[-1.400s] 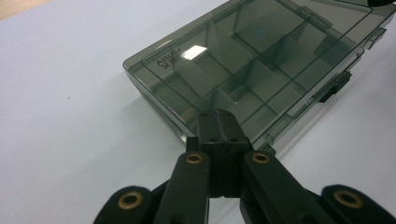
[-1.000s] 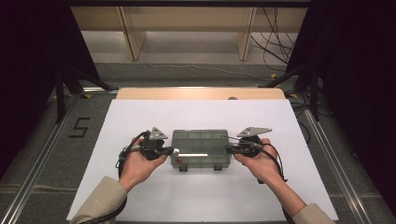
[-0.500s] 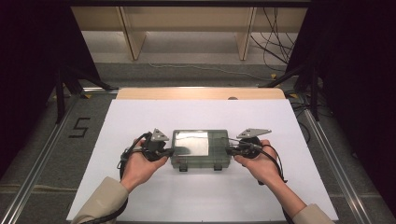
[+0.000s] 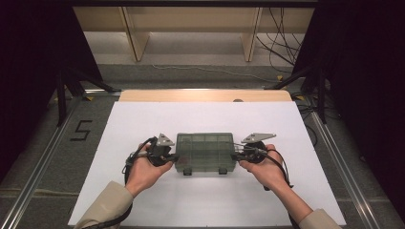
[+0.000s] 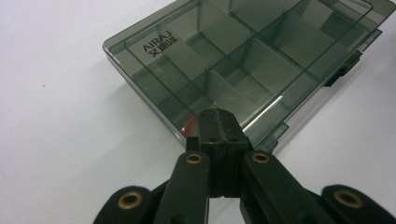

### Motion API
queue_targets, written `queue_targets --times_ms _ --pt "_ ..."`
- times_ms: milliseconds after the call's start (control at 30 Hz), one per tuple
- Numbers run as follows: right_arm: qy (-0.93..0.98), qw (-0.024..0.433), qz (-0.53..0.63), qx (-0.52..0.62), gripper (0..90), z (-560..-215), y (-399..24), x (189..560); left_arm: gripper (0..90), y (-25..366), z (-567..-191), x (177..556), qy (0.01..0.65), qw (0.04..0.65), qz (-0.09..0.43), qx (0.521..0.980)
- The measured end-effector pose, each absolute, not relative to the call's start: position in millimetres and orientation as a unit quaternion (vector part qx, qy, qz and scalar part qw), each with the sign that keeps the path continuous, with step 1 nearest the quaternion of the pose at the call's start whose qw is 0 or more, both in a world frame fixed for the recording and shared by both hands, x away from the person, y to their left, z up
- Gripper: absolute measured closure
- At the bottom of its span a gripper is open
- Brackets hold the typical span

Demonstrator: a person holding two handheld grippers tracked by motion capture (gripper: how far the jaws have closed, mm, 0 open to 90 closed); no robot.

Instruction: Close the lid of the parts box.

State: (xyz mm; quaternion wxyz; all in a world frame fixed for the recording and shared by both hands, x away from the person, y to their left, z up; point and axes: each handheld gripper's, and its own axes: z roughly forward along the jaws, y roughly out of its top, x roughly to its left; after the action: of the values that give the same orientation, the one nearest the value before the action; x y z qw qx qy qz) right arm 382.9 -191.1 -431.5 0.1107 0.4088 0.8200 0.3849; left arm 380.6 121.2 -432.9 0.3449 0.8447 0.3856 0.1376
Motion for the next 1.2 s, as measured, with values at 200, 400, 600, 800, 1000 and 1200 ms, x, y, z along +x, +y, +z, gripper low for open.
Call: queue_targets --times_ms 200,400,600,800,1000,1200 --pt "0.822 0.110 0.381 0.408 90.0 -434 -191 383 90.0 120 -437 382 0.376 0.344 0.142 0.849" --pt "0.826 0.106 0.375 0.407 90.0 -435 -193 383 90.0 119 -439 381 0.375 0.351 0.141 0.846" --pt "0.824 0.103 0.377 0.410 90.0 -438 -192 383 90.0 118 -440 381 0.376 0.357 0.142 0.843" --pt "0.829 0.098 0.369 0.408 90.0 -437 -194 383 90.0 115 -442 380 0.373 0.363 0.145 0.841" --pt "0.827 0.102 0.373 0.407 90.0 -438 -193 383 90.0 113 -444 380 0.374 0.366 0.141 0.841" --pt "0.830 0.095 0.374 0.404 90.0 -445 -190 383 90.0 111 -448 379 0.370 0.364 0.139 0.843"
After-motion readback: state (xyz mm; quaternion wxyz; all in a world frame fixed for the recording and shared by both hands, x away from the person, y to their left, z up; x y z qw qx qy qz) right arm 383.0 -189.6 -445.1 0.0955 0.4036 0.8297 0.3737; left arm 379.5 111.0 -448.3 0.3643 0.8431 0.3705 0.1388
